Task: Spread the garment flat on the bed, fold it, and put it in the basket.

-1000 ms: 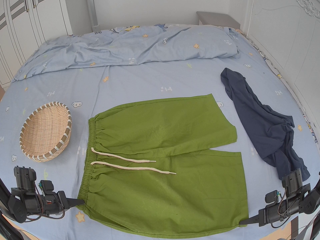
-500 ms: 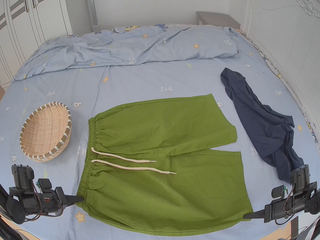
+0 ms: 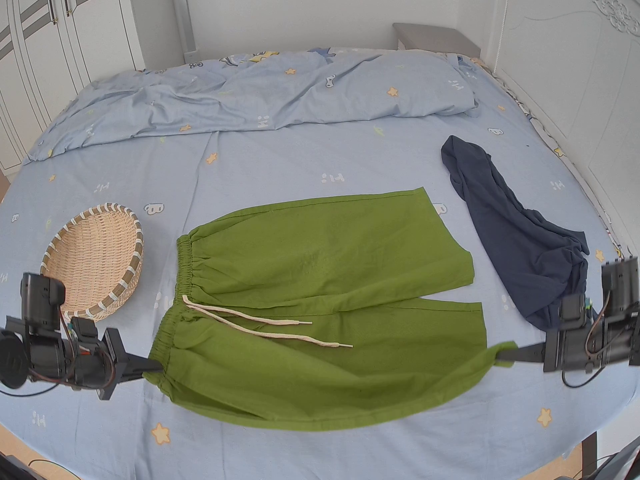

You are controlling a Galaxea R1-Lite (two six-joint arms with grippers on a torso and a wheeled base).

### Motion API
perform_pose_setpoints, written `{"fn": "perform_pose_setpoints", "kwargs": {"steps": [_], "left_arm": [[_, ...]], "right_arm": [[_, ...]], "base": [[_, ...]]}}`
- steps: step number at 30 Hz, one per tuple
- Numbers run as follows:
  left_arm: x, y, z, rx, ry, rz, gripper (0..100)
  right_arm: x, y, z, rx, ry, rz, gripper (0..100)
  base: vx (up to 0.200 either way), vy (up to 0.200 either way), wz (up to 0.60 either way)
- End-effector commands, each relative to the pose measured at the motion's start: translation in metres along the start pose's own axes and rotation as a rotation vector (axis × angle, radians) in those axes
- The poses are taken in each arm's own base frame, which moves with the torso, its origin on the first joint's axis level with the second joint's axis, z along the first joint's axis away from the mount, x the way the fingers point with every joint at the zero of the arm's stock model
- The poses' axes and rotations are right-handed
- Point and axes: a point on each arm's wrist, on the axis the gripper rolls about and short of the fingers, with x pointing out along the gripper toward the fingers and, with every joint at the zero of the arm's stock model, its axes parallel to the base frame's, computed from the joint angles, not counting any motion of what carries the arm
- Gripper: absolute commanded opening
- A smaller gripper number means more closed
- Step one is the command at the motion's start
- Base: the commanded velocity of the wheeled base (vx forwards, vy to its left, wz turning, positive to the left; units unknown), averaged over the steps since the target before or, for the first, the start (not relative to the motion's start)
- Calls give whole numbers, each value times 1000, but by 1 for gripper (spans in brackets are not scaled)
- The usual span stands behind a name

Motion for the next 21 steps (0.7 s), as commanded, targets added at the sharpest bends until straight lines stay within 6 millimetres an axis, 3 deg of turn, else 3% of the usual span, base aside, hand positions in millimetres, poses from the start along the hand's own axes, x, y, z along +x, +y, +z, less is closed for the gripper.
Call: {"fn": "perform_pose_setpoints", "kwargs": {"steps": [1, 7, 21], "left_arm": [[-30, -56, 34, 65, -79, -66, 0], [-24, -71, 58, 55, -74, -59, 0], [-11, -99, 107, 17, -30, -23, 0]], "right_arm": [[-26, 30, 66, -79, -150, 15, 0], [-16, 27, 111, -80, -175, 7, 0], [13, 16, 170, -109, -216, 15, 0]], "base": [[0, 0, 0], [0, 0, 0], [0, 0, 0]]}}
